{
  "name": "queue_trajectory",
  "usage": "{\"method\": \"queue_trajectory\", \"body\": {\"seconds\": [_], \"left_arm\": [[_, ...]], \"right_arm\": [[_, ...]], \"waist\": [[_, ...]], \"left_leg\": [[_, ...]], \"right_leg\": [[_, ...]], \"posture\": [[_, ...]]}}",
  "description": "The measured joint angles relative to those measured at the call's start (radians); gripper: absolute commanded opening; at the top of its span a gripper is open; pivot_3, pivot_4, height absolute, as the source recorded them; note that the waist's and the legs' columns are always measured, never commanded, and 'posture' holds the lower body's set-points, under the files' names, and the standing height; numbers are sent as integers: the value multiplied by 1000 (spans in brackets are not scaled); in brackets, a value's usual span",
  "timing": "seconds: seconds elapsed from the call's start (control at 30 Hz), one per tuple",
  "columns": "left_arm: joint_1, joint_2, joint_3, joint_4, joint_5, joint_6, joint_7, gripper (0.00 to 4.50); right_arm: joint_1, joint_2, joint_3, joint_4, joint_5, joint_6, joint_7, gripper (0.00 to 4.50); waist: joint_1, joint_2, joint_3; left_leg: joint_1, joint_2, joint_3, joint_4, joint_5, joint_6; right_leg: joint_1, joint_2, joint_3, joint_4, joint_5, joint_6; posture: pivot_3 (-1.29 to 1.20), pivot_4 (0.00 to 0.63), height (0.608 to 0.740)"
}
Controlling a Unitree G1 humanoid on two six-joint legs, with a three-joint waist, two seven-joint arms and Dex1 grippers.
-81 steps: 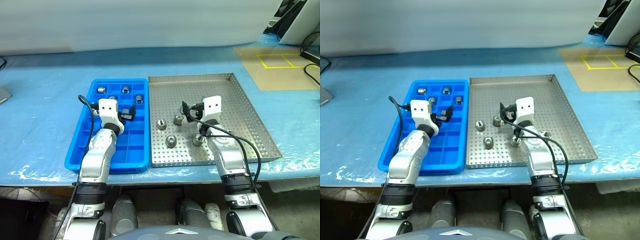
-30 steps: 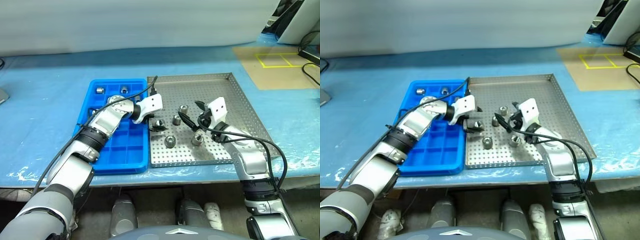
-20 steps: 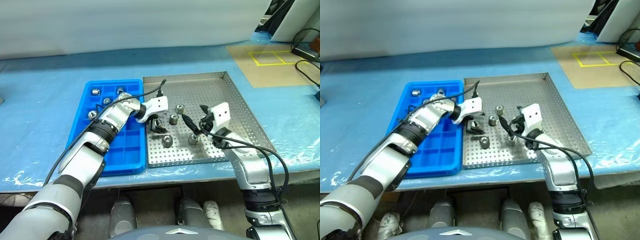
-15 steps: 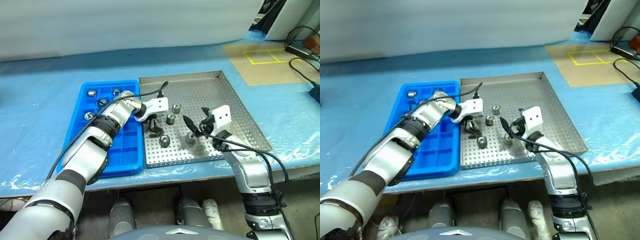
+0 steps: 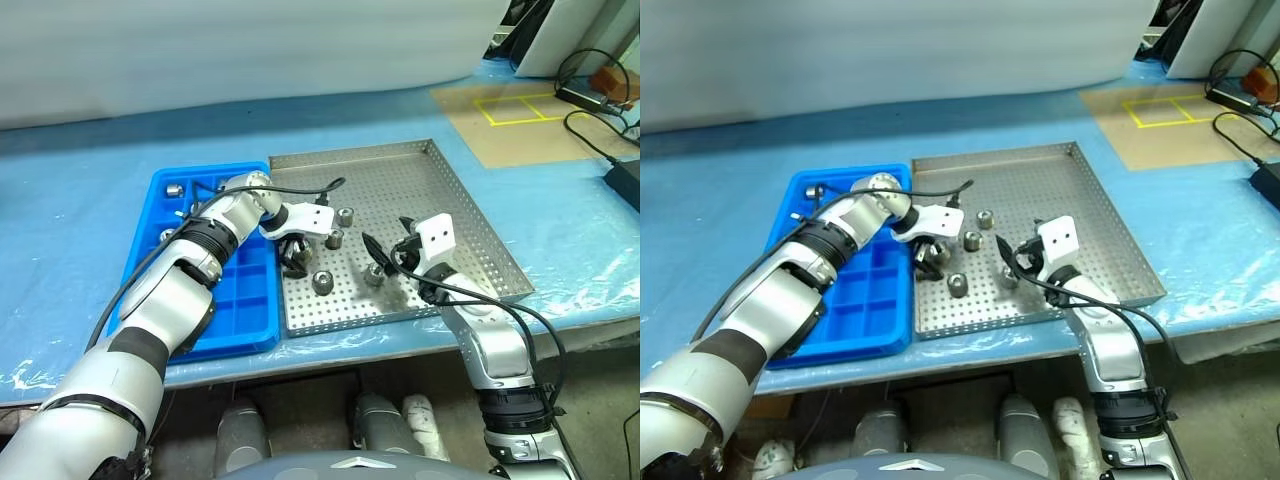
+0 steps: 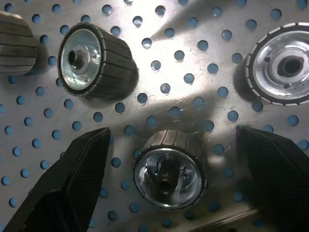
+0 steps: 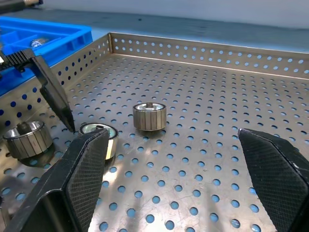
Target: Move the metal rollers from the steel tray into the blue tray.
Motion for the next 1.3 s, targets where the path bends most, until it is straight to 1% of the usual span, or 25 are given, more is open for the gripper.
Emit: {"method": "queue_trajectory", "body": {"seconds": [0.13, 0.23, 0.37, 0.53, 0.8, 0.83, 0.87, 0.93, 1.1, 1.3], "left_arm": [[-7, 5, -9, 40, 19, -86, 24, 4500], [-9, 6, -10, 58, 30, -111, 27, 3909], [-9, 6, -13, 70, 50, -130, 19, 2721], [-11, 6, -14, 79, 68, -137, 40, 2721], [-11, 6, -7, 78, 68, -133, 29, 2721], [-11, 6, -6, 76, 68, -133, 27, 2376], [-11, 6, -5, 74, 68, -132, 23, 2203], [-10, 6, 1, 72, 68, -117, 21, 1702], [12, 27, 15, 14, 61, -111, 3, 1694], [55, 40, 68, -78, 19, -19, -6, 1694]], "right_arm": [[11, 10, 0, 53, -6, -38, -1, 4483], [22, 17, 0, 69, -11, -59, -3, 4500], [24, 20, 0, 95, -17, -88, -4, 4500], [21, 22, 0, 119, -21, -118, -3, 4500], [8, 25, 0, 143, -24, -134, -11, 4500], [4, 25, 0, 150, -26, -135, -12, 4500], [1, 26, 0, 154, -28, -136, -12, 4500], [-7, 27, 0, 161, -30, -138, -14, 4500], [-12, 28, 3, 169, -32, -139, -10, 4500], [-26, 29, 6, 184, -32, -141, 5, 4500]], "waist": [[-9, 0, 0], [-14, 0, 0], [-15, 0, 0], [-15, -1, 0], [-14, -1, 0], [-14, -1, 0], [-14, -1, 0], [-14, -1, 0], [-15, -1, 0], [-13, -1, 1]], "left_leg": [[2, 0, 0, 1, 0, 0], [3, -1, 0, 1, 0, 0], [9, -1, 0, 0, -1, 1], [10, -1, 0, 0, -1, 1], [11, -1, 0, -2, -1, 1], [10, -1, 0, -2, -1, 1], [10, -1, 0, -2, -1, 1], [10, -2, 0, -2, -1, 1], [5, -1, 0, -3, -1, 1], [-1, -1, 0, -3, 0, 1]], "right_leg": [[4, 0, 1, -1, 0, -1], [5, 0, 1, -1, 2, -3], [6, 0, 1, -1, 4, -5], [6, 0, 1, -2, 4, -3], [5, 0, 1, -2, 5, -5], [5, 0, 1, -3, 5, -5], [4, 0, 1, -3, 5, -5], [4, 0, 1, -3, 5, -5], [-2, 0, 1, -3, 6, -6], [-6, 0, 1, -6, 6, -6]], "posture": [[-261, 150, 740], [-261, 150, 740], [-261, 150, 740], [-256, 150, 740], [-245, 150, 740], [-241, 150, 740], [-240, 150, 740], [-234, 150, 740], [-219, 150, 740], [-197, 150, 740]]}}
